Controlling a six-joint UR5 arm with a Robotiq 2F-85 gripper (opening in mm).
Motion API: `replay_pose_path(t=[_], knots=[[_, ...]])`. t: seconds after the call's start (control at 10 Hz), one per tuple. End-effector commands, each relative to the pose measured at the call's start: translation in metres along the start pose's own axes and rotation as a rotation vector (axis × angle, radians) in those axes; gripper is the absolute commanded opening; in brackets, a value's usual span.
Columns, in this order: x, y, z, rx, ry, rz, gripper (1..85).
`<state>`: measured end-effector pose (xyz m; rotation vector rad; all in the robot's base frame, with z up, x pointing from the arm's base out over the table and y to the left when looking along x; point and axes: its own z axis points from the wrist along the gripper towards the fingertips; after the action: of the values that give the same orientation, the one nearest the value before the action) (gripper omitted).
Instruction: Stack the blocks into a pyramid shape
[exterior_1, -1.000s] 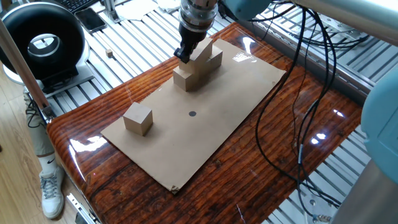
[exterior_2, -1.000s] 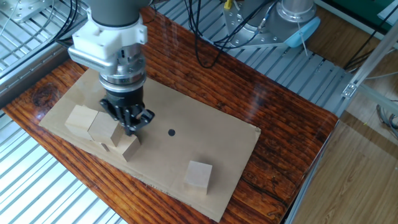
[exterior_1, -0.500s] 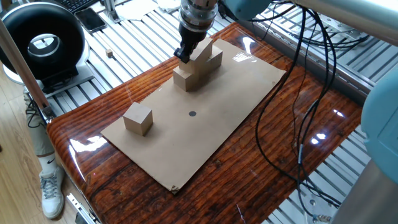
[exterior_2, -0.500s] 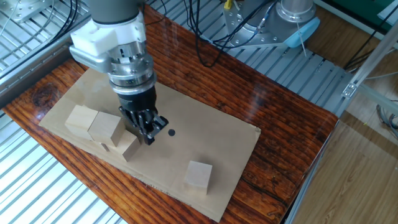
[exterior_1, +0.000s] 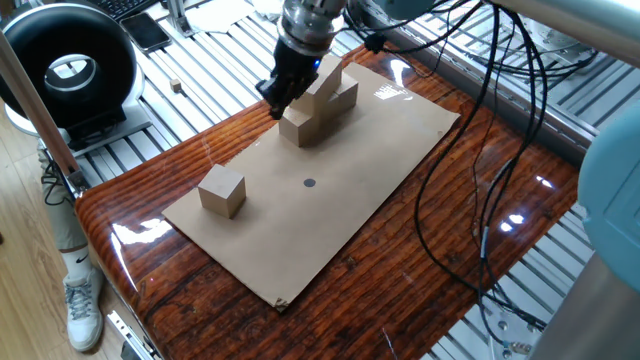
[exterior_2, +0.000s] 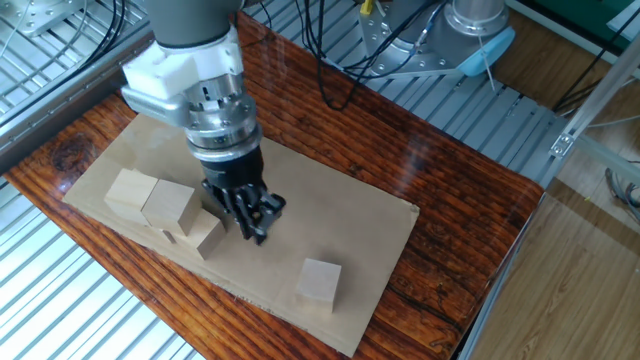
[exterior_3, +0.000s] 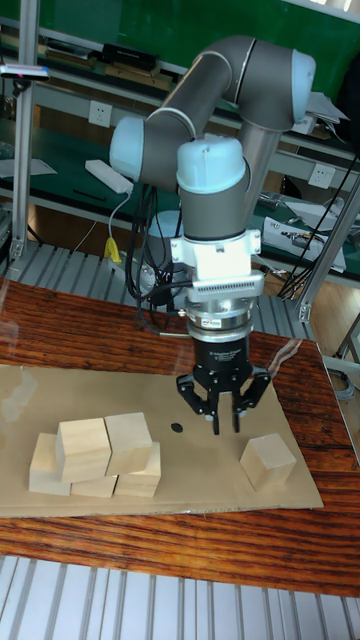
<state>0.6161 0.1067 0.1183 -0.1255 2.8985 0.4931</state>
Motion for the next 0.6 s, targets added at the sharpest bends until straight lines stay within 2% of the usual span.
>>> replay_pose_path(t=[0.0, 0.1, 0.3, 0.4, 0.5], knots=[[0.011, 0.031, 0.016, -0.055, 0.034, -0.044, 75.7], [0.014, 0.040, 0.023, -0.069, 0.042, -0.052, 82.3], [0.026, 0.073, 0.036, -0.134, 0.057, -0.029, 85.0], [0.031, 0.082, 0.043, -0.136, 0.056, -0.017, 85.0], [0.034, 0.085, 0.051, -0.118, 0.049, -0.015, 85.0]])
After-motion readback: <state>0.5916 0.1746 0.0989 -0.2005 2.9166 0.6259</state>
